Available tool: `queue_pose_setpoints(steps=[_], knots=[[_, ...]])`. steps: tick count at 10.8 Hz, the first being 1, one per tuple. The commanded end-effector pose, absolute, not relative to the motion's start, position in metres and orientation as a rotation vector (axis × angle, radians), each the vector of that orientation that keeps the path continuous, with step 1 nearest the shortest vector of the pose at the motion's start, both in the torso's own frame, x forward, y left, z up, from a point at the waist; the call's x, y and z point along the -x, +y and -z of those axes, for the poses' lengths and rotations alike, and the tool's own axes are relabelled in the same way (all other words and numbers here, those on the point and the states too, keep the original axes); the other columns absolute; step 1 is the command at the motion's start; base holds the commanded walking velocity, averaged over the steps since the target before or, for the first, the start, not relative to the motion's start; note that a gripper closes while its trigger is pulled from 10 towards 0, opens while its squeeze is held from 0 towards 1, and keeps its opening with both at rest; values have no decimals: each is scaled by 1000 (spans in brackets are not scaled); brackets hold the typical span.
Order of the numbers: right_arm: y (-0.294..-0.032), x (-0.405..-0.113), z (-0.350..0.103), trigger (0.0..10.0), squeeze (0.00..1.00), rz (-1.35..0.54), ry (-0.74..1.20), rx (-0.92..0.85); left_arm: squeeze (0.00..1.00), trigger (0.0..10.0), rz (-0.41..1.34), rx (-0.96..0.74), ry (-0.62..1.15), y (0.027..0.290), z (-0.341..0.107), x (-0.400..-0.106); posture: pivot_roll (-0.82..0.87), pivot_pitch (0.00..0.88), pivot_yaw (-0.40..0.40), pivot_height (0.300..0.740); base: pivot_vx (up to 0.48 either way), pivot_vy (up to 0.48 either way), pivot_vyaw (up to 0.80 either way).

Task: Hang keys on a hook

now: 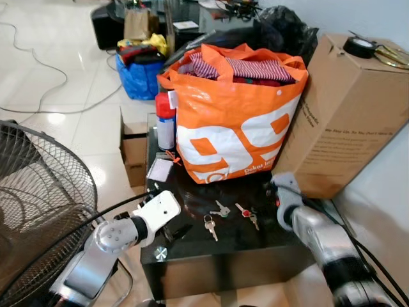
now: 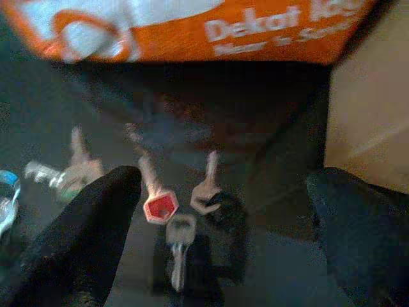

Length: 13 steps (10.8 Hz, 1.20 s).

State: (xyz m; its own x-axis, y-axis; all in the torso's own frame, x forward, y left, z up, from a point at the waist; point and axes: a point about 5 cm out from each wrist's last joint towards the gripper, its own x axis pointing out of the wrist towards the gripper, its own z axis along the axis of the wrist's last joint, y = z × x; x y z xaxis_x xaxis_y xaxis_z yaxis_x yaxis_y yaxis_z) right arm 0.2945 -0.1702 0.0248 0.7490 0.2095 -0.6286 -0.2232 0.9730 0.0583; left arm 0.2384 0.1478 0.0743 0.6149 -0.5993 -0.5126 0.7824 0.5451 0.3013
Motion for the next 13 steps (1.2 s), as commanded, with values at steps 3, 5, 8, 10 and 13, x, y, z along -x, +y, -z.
queue_pose_setpoints(steps=[3,5,8,10,13], knots=[[-164,-292,-6,9294,0,-150,729,-90,0,10000,894,-511,402,153,-84,-227,-70,0,-106,740,0,0,0],[-157,-293,1,8196,0,-144,738,-143,0,10000,896,-513,423,153,-85,-222,-50,0,-128,740,0,0,0],[-159,-298,3,9843,0,-72,728,-161,0,10000,871,-489,461,162,-94,-207,6,38,-165,740,0,0,0],[-155,-302,1,8863,0,-61,712,-199,0,10000,861,-475,460,167,-105,-200,38,83,-167,740,0,0,0],[-144,-302,3,8941,0,-84,714,-286,0,10000,853,-415,426,162,-119,-200,28,114,-130,740,0,0,0]])
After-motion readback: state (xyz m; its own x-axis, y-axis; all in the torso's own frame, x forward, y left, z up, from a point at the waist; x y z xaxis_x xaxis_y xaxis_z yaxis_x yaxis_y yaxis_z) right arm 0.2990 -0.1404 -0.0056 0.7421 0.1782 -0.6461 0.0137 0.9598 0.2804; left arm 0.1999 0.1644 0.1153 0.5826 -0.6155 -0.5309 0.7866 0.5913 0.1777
